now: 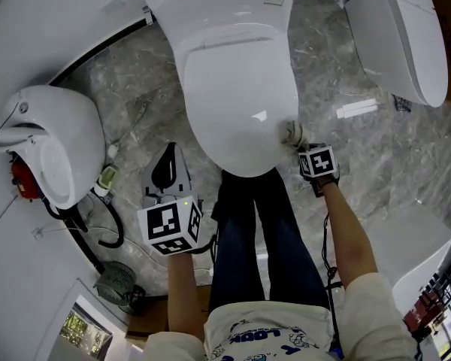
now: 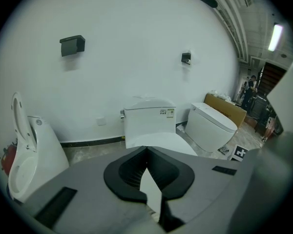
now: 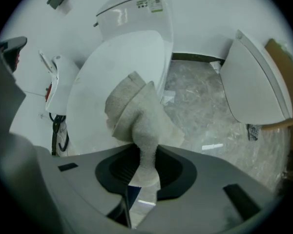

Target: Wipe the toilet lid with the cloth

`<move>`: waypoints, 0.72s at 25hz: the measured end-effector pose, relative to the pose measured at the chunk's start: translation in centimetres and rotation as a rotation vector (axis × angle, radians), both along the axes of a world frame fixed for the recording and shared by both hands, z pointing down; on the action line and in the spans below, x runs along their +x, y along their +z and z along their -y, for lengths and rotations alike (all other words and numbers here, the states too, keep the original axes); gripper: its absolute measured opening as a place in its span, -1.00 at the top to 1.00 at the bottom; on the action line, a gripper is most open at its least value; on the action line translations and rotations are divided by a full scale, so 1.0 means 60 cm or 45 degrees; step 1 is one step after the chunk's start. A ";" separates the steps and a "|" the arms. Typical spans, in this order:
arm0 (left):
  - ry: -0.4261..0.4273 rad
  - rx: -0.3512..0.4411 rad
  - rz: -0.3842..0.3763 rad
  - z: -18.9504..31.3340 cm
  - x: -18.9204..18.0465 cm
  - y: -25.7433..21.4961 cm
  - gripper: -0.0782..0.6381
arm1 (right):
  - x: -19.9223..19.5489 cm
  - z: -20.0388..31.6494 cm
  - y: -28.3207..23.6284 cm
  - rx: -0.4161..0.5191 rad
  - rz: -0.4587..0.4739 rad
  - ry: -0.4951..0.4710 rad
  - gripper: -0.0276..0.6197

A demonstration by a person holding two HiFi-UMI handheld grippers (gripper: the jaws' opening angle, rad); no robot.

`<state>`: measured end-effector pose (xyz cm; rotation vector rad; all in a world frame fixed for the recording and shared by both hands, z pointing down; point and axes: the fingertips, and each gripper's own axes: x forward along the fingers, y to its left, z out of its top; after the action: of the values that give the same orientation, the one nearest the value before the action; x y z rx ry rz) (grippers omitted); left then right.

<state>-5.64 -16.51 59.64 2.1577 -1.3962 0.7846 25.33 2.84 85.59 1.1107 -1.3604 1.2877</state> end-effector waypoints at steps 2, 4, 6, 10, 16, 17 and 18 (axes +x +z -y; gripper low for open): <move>-0.002 0.001 0.000 0.001 0.001 -0.002 0.77 | 0.008 0.001 -0.010 0.039 0.006 0.048 0.66; -0.008 0.007 -0.004 0.000 0.002 -0.010 0.77 | 0.012 0.001 -0.026 0.084 0.010 0.078 0.66; -0.013 0.016 -0.009 0.001 0.004 -0.023 0.77 | 0.015 0.006 -0.050 0.144 0.023 0.116 0.67; -0.030 0.052 -0.024 0.010 0.004 -0.062 0.77 | 0.013 0.044 -0.125 0.319 0.054 0.210 0.67; -0.090 0.136 -0.073 0.024 -0.011 -0.160 0.77 | -0.014 0.144 -0.315 0.667 0.049 0.235 0.67; -0.100 0.153 -0.081 0.025 -0.014 -0.181 0.77 | -0.021 0.163 -0.352 0.722 0.049 0.222 0.67; -0.110 0.172 -0.088 0.028 -0.017 -0.203 0.78 | -0.028 0.182 -0.388 0.776 0.051 0.209 0.67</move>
<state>-6.67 -18.17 47.44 2.1857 -1.5347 0.5937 23.67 -8.09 62.30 1.6399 -1.7840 1.0293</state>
